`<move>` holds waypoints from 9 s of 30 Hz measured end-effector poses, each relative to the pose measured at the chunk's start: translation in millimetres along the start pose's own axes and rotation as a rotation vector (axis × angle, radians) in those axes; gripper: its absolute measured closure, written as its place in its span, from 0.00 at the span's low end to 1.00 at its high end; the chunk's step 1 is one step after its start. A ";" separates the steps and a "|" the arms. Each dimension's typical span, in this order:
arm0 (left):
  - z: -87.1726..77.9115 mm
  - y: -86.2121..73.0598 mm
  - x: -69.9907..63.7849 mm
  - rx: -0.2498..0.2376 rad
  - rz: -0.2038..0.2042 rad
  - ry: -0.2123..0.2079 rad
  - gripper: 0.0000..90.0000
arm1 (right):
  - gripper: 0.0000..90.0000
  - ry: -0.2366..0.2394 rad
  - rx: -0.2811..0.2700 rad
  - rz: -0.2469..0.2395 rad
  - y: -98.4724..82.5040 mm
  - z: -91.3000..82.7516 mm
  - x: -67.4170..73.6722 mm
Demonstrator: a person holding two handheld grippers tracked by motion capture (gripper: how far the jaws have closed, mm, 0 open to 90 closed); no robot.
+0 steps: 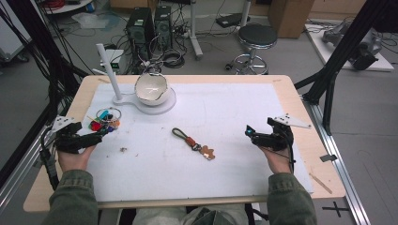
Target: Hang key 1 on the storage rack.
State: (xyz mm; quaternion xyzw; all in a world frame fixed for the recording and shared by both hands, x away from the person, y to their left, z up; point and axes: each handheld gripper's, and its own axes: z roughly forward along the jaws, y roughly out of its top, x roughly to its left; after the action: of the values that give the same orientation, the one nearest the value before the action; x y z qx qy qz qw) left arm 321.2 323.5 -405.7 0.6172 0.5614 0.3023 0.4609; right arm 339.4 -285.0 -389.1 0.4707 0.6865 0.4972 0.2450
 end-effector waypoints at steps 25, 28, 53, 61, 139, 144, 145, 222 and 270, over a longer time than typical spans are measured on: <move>1.0 -0.3 0.0 0.008 0.004 0.001 0.02 | 0.03 0.068 0.091 -0.080 -1.8 18.8 25.5; 1.2 -0.4 -0.1 0.009 0.004 0.000 0.02 | 0.03 0.079 0.103 -0.087 -2.2 21.1 28.9; 1.9 -0.9 -0.2 0.018 0.008 -0.002 0.02 | 0.03 0.145 0.232 -0.131 -3.7 43.8 50.9; 1.7 -0.9 -0.2 0.019 0.010 -0.001 0.02 | 0.03 0.167 0.248 -0.125 -3.7 48.5 57.7; 0.3 -2.1 1.0 0.013 -0.009 -0.008 0.02 | 0.08 0.324 0.494 -0.192 -6.7 135.3 137.6; 0.4 -2.2 0.7 0.013 -0.009 -0.009 0.02 | 0.29 0.320 0.481 -0.196 -5.7 135.2 138.4; 0.5 -2.2 0.7 0.013 -0.010 -0.009 0.02 | 0.32 0.311 0.480 -0.189 -5.4 135.1 138.3; -1.6 -2.8 2.4 0.000 -0.041 -0.027 0.02 | 0.86 0.266 0.400 -0.029 66.7 134.8 174.8; -0.5 -3.0 4.8 0.006 -0.048 -0.030 0.02 | 0.86 0.312 0.342 -0.100 142.3 168.9 239.3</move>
State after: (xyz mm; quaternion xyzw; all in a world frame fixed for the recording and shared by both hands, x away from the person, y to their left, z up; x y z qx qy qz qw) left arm 320.4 328.1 -408.9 0.6095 0.5699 0.2801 0.4745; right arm 428.0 13.2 -292.7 0.3883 0.8128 0.4275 0.0769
